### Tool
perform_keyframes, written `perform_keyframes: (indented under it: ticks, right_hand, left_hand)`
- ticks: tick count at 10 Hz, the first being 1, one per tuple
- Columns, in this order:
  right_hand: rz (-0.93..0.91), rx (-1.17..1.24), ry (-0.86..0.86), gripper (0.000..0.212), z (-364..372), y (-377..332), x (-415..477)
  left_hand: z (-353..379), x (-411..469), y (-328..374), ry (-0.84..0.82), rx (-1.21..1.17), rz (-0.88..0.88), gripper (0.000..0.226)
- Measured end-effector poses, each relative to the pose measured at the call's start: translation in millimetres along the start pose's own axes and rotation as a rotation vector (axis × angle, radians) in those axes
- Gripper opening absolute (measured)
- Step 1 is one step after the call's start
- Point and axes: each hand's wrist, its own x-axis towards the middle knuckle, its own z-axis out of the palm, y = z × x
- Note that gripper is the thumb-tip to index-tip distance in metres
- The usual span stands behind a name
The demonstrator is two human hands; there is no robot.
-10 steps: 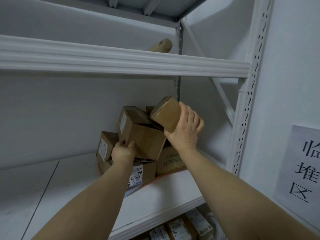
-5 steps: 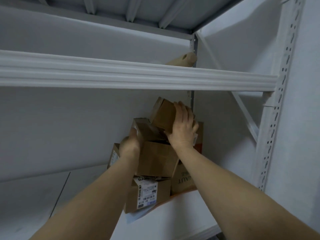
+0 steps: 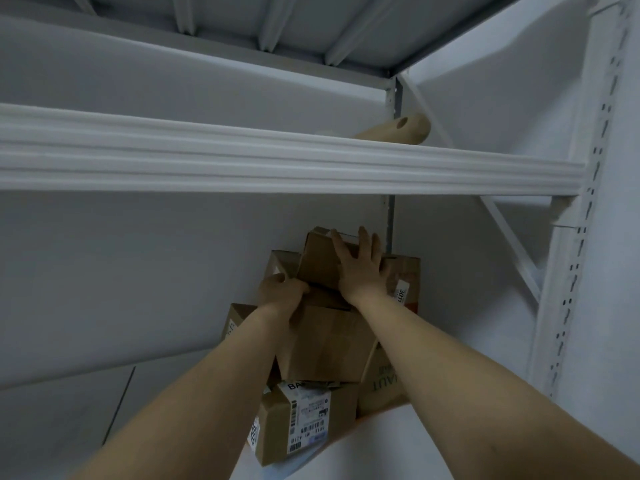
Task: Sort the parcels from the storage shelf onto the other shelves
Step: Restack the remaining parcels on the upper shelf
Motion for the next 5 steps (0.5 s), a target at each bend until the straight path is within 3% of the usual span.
perform_keyframes:
  ticks: [2,4,5]
  right_hand:
    - [0.024,-0.101,0.003,0.077,-4,1,-13]
    - [-0.020,-0.015,0.139,0.062,-15,1,-53]
    - [-0.086,0.016,0.261,0.053,-22,1,-84]
  left_hand:
    - [0,-8,3,0.011,-0.038,-0.030,0.052]
    - [-6,-42,8,0.075,-0.102,0.009,0.043]
    - [-13,-73,3,0.174,-0.140,0.066,0.020]
